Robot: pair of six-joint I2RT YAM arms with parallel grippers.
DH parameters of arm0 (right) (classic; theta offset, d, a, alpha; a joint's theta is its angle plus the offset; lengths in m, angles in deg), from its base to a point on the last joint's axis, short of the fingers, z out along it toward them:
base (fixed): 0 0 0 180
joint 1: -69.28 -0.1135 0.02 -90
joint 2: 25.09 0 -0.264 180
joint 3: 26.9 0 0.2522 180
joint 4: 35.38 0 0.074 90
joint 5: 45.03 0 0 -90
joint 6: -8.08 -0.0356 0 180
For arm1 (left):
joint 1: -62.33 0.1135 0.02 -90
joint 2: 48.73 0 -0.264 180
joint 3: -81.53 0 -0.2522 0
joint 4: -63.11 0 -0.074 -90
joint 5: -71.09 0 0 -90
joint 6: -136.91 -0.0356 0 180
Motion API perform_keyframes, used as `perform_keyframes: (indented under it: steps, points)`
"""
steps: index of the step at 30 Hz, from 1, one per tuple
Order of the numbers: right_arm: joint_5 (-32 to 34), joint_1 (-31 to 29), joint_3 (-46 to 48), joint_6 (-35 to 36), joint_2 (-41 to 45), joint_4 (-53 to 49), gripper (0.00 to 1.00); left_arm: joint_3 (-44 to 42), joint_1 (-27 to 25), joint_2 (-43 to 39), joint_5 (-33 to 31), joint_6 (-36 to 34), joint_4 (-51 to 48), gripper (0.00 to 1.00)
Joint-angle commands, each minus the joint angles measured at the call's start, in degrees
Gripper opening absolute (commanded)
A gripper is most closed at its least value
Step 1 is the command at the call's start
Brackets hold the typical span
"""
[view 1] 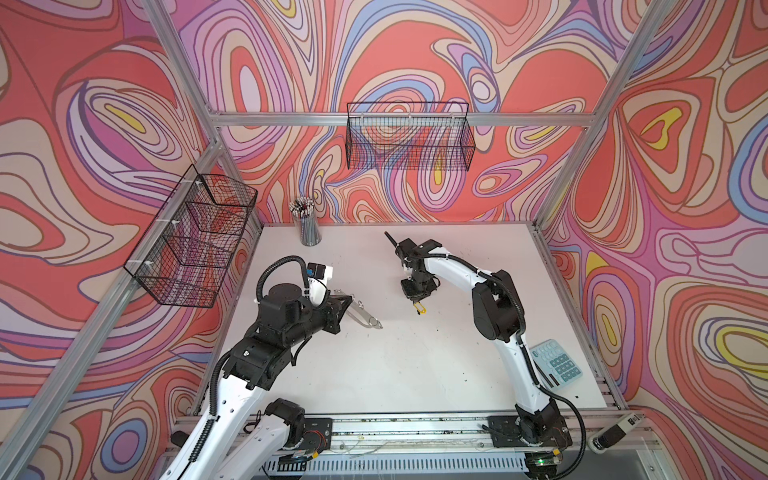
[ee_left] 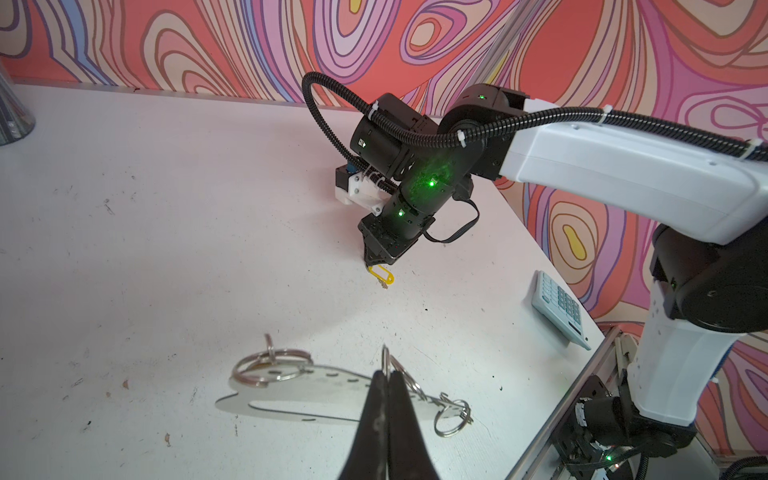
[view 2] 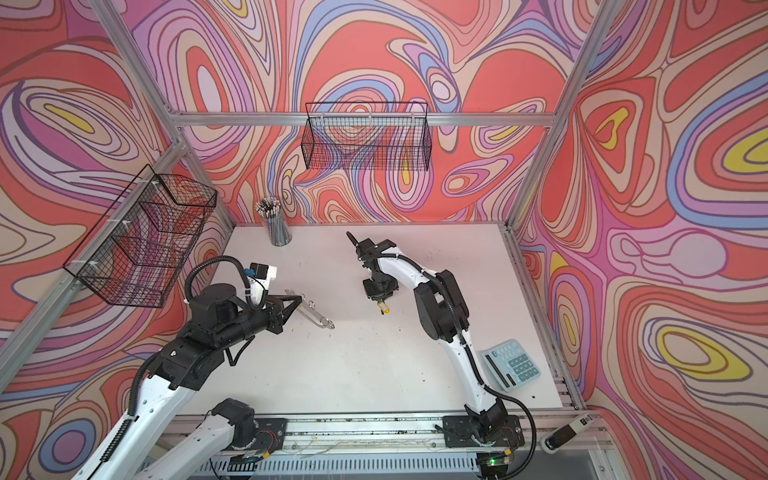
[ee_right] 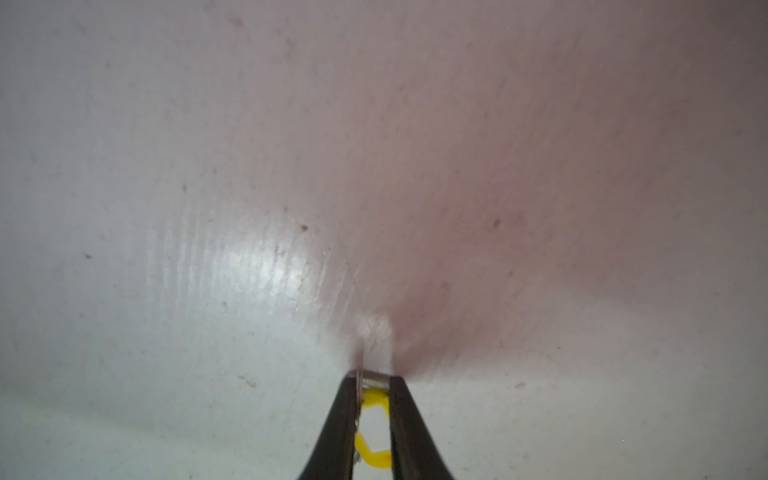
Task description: Put the keys on the keyring
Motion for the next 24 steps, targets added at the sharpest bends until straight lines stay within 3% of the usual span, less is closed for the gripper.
perform_keyframes:
  steps: [1,14,20,24]
  points:
    - [-0.89,0.44,-1.8,0.73,-1.01,-1.52,0.16,-0.67,0.66,-0.54,1.21,0.64,2.07,0.0]
    - [-2.0,0.45,-2.6,0.67,-1.81,-1.32,0.01,-0.72,0.97,-0.25,1.53,0.82,2.25,0.0]
    - [-2.31,0.38,-1.26,0.95,-1.27,-1.14,0.03,-0.72,1.05,-0.14,1.68,0.9,2.36,0.0]
    - [-2.45,0.45,-0.25,1.03,-0.68,-1.16,0.0,-0.78,1.1,-0.14,1.59,0.91,2.3,0.0]
